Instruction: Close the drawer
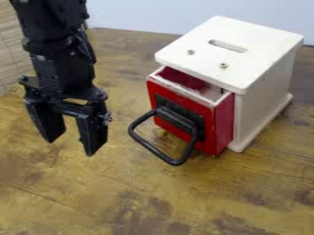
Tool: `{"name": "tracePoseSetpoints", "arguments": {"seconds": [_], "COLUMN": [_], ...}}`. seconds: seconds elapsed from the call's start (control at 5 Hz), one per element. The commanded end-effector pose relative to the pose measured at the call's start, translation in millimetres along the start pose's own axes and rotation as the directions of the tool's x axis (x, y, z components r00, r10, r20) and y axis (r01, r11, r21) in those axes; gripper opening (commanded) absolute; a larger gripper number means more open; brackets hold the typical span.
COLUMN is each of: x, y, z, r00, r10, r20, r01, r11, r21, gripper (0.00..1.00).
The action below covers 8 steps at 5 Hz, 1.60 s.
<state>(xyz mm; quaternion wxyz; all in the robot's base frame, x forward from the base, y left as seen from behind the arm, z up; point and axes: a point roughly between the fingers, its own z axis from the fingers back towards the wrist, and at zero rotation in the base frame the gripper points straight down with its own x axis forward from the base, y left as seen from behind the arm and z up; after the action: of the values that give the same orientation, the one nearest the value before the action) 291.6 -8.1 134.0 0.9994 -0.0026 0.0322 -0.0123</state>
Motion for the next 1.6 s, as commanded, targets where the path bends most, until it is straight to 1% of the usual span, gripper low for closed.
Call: {"name": "tracePoseSetpoints", "arguments": {"seconds": [0.0, 0.2, 0.4, 0.6, 0.8, 1.0, 1.2, 1.4], "x": [7.2, 5.7, 2.2, 1.9, 3.3, 8.0, 11.4, 20.9], "y": [-2, 4, 6, 19, 40, 30, 8, 6], "z": [0.1, -0.2, -6.3, 11.6, 35.2, 52.8, 60.3, 52.8], "r00": [1.000, 0.999, 0.996, 0.997, 0.995, 0.995, 0.995, 0.996], "r10": [0.005, 0.045, 0.086, 0.056, 0.056, 0.036, -0.020, -0.017], "r20": [0.012, 0.028, 0.035, 0.050, 0.077, 0.090, 0.096, 0.092], "r01": [-0.005, -0.045, -0.085, -0.055, -0.053, -0.034, 0.021, 0.016], "r11": [1.000, 0.999, 0.996, 0.998, 0.998, 0.999, 1.000, 1.000], "r21": [-0.002, -0.012, -0.018, -0.025, -0.034, -0.022, -0.006, 0.016], "gripper": [1.00, 1.00, 1.00, 1.00, 1.00, 1.00, 1.00, 1.00]}}
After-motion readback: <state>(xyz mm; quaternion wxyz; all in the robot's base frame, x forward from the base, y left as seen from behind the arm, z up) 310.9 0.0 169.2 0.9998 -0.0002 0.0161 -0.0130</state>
